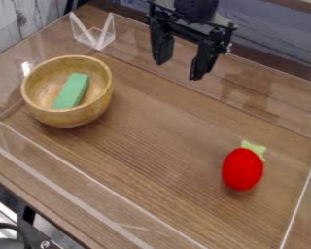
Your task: Remove the green block from the brown bowl and put it on the table
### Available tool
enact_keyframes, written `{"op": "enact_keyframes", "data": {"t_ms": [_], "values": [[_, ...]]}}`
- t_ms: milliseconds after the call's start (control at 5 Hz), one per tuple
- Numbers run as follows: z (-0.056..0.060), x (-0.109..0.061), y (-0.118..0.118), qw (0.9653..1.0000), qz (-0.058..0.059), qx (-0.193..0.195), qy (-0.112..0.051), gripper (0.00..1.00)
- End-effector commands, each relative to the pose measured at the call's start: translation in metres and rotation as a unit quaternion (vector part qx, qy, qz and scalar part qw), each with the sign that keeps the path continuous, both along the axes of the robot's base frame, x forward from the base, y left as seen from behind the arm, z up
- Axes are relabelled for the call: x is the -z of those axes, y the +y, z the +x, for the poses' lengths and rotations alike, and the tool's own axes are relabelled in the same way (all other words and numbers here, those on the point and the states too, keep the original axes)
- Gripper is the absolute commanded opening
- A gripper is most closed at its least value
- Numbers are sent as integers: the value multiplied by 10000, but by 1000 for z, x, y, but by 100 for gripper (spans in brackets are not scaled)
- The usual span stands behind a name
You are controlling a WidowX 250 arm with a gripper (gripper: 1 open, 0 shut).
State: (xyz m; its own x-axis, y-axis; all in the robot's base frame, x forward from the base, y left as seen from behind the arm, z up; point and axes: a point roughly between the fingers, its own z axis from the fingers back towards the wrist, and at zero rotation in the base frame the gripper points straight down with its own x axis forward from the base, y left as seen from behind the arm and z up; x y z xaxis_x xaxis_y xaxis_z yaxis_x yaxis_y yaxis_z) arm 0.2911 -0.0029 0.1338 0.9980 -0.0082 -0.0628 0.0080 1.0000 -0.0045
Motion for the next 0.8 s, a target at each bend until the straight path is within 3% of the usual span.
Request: {"op": "enact_keyframes", "data": {"t_ms": [0,200,600], "values": [[-6,8,9,9999,-2,-84,84,100],[-20,11,43,9994,40,-355,42,100],[-44,15,114,9973,63,-686,-270,100]]}}
